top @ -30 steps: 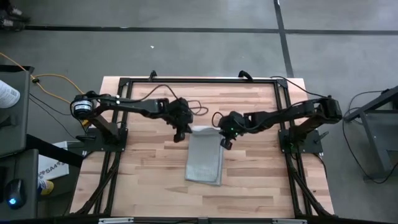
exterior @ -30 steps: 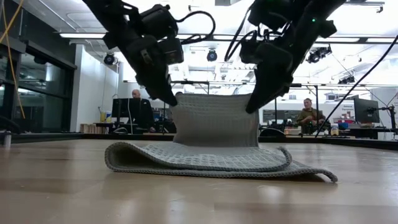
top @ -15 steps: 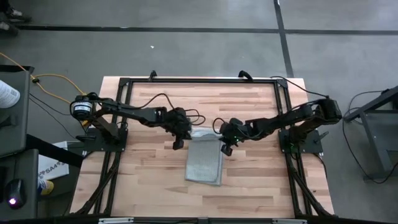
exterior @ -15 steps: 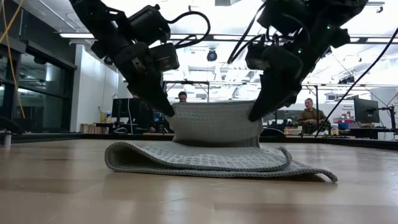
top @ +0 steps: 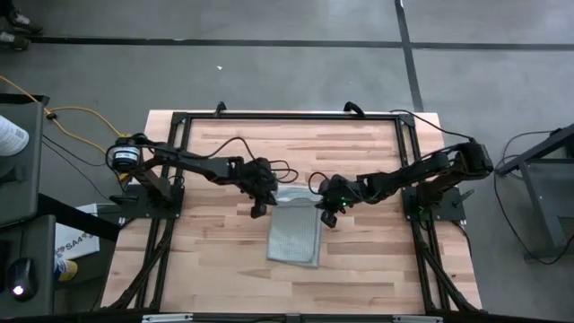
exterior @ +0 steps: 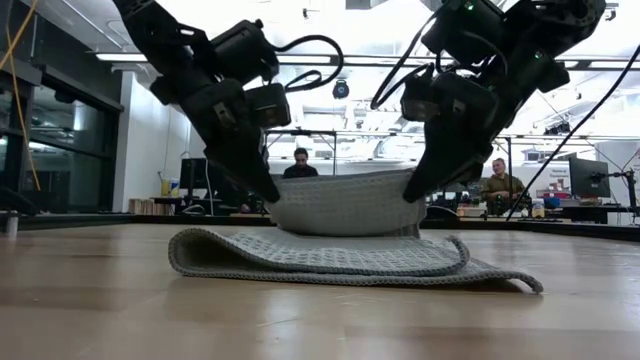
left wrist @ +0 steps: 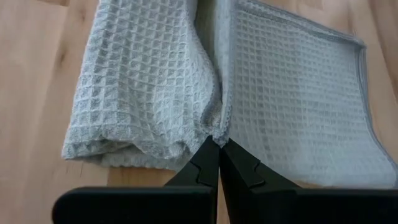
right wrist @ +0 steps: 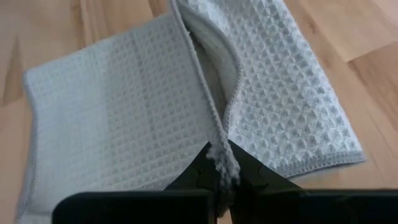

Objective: Fold microfiber towels
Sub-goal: Fold the gray microfiber towel

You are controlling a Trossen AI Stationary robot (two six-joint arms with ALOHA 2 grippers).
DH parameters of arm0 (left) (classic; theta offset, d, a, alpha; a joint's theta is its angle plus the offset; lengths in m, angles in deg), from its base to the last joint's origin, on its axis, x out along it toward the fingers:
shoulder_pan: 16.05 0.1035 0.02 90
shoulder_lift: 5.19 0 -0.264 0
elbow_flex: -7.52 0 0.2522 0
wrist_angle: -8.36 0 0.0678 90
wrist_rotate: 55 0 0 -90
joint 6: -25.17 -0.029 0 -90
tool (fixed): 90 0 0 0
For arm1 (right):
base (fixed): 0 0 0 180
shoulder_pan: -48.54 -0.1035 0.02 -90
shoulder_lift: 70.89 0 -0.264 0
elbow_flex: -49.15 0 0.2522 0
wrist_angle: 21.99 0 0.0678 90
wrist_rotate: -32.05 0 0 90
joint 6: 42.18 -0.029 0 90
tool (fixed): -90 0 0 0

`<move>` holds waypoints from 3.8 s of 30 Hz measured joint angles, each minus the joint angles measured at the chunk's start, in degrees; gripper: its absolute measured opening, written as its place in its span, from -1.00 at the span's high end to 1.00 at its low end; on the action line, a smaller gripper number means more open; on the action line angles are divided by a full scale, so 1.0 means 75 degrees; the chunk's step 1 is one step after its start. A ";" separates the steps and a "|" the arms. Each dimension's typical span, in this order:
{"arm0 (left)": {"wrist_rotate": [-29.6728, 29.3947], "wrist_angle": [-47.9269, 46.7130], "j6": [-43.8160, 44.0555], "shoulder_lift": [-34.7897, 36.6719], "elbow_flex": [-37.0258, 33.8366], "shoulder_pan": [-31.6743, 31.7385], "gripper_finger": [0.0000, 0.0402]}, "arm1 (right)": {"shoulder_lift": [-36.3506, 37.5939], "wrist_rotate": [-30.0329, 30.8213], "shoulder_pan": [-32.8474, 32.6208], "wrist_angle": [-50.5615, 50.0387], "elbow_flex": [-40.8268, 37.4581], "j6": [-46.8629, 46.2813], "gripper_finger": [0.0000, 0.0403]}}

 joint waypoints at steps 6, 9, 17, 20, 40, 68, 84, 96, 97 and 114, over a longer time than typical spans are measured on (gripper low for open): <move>0.0101 0.0066 0.0004 -0.0062 0.0000 0.0002 1.00 | 0.0000 -0.0096 -0.0003 0.0010 -0.0006 0.0000 0.98; 0.0199 0.0062 0.0005 -0.0062 0.0000 0.0002 1.00 | 0.0000 -0.0180 0.0000 0.0012 -0.0006 -0.0009 0.98; 0.0270 0.0111 -0.0190 -0.0062 0.0000 -0.0419 0.99 | 0.0000 -0.0184 -0.0175 0.0032 -0.0006 -0.0085 0.92; 0.0175 0.0105 -0.0289 -0.0062 0.0000 -0.0577 0.92 | 0.0000 -0.0260 -0.0216 0.0030 -0.0006 -0.0175 0.86; 0.0384 -0.0012 -0.0113 -0.0062 0.0000 -0.0662 0.40 | -0.0006 -0.0452 -0.0316 0.0026 0.0003 -0.0524 0.38; -0.0273 0.0392 0.0140 -0.0047 0.0015 -0.0643 0.39 | -0.0006 -0.0019 -0.0813 0.0685 0.0003 -0.0686 0.23; -0.0752 0.0351 0.0169 -0.0226 -0.0009 -0.1375 0.39 | -0.0006 -0.0022 -0.0813 0.0679 0.0003 -0.0688 0.23; -0.1803 -0.0147 0.0142 -0.0509 0.0607 -0.1614 0.39 | -0.0006 -0.0031 -0.0813 0.0612 0.0003 -0.0863 0.23; -0.1802 -0.0037 0.0142 -0.0593 0.0663 -0.1614 0.39 | -0.0006 -0.0032 -0.0813 0.0623 0.0003 -0.0863 0.23; -0.2344 -0.0567 0.0206 -0.1052 0.1029 -0.1997 0.39 | -0.0006 -0.0051 -0.0848 0.0609 0.0003 -0.0831 0.23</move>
